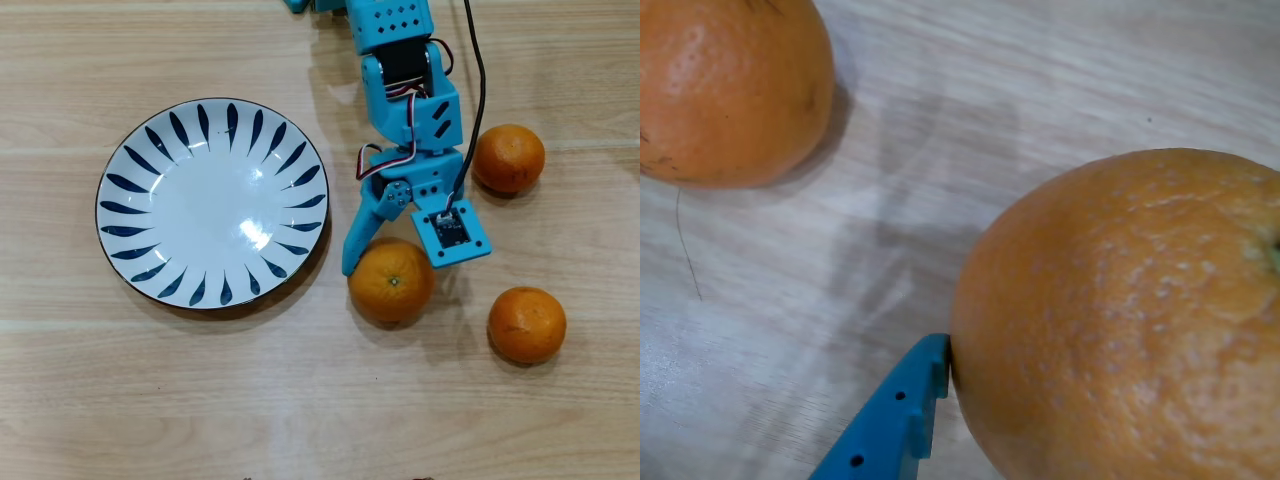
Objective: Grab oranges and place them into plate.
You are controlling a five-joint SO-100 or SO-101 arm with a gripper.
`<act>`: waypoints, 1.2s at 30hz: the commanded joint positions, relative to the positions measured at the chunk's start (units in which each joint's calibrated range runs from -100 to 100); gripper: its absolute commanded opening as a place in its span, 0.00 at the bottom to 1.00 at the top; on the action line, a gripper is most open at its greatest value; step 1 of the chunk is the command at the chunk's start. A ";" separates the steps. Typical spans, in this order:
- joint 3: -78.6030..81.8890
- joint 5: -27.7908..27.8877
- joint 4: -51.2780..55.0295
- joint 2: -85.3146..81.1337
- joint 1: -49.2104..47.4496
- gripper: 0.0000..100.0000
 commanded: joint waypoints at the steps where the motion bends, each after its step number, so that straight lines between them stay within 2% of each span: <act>1: -0.23 0.10 0.86 0.53 0.34 0.35; 5: -0.23 0.10 0.86 0.36 0.34 0.26; 12: -0.77 0.41 1.29 -0.57 0.25 0.28; 24: 1.76 2.50 2.32 -16.89 3.08 0.28; 31: 2.21 6.06 10.57 -27.54 8.16 0.28; 36: 2.31 8.93 22.86 -36.92 16.14 0.28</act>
